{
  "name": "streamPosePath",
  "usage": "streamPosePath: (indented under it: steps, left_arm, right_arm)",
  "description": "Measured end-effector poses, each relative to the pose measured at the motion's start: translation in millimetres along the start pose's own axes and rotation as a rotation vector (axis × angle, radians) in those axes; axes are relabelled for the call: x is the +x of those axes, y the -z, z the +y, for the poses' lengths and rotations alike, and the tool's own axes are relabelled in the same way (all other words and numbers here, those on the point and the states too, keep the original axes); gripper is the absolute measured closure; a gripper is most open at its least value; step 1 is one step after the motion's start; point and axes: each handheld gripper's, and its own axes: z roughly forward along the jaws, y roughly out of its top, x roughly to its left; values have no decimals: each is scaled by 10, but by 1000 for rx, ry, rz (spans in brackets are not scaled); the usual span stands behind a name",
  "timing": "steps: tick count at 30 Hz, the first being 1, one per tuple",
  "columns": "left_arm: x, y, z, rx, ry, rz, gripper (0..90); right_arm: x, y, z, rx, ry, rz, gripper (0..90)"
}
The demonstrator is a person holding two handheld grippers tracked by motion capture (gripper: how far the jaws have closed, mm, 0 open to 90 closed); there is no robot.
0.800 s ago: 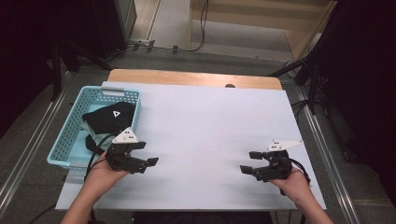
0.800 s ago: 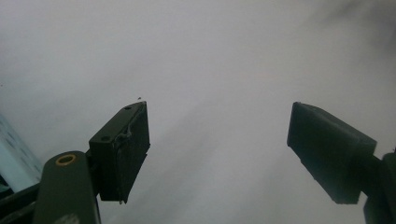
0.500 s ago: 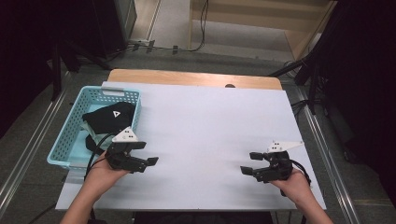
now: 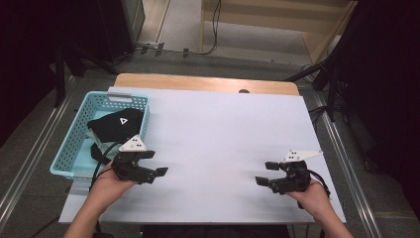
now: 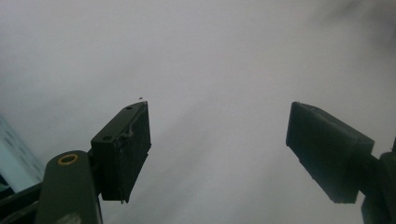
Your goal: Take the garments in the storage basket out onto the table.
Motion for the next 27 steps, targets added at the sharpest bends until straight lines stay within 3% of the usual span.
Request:
streamPosePath:
  steps: [27]
  left_arm:
    - [3, -4, 25, 23, 3, 2, 226]
  right_arm:
    - [7, -18, 2, 8, 6, 3, 200]
